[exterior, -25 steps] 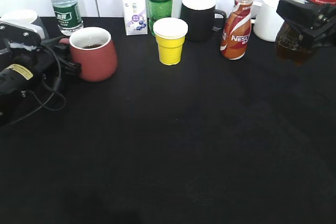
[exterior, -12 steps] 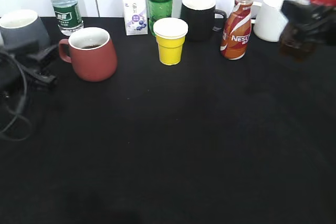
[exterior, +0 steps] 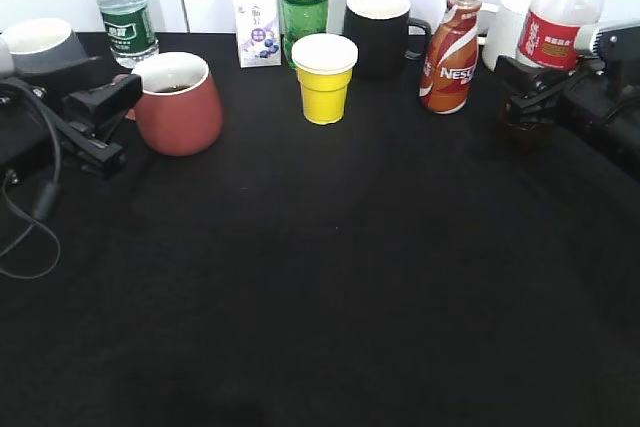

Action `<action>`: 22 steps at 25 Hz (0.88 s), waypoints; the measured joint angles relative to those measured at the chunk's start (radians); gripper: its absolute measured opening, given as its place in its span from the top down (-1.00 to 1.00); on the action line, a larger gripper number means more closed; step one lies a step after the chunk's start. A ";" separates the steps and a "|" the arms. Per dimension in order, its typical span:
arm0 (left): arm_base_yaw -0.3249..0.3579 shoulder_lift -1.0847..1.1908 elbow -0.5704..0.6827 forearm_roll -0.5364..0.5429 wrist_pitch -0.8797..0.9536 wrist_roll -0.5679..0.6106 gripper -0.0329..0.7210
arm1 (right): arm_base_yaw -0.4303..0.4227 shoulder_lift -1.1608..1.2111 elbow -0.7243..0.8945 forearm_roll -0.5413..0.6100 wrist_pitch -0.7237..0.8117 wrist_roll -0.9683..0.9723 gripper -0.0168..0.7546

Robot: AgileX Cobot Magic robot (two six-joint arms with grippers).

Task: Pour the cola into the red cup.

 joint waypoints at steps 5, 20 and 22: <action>0.000 -0.005 0.000 0.003 0.000 0.000 0.00 | 0.000 -0.051 0.064 0.002 0.030 0.042 -0.78; -0.055 -0.250 -0.242 -0.090 1.129 -0.222 0.00 | 0.017 -0.748 0.222 -0.217 0.980 0.350 -0.63; -0.085 -0.343 -0.319 -0.092 1.329 -0.222 0.00 | 0.129 -0.904 0.192 -0.260 1.176 0.393 -0.59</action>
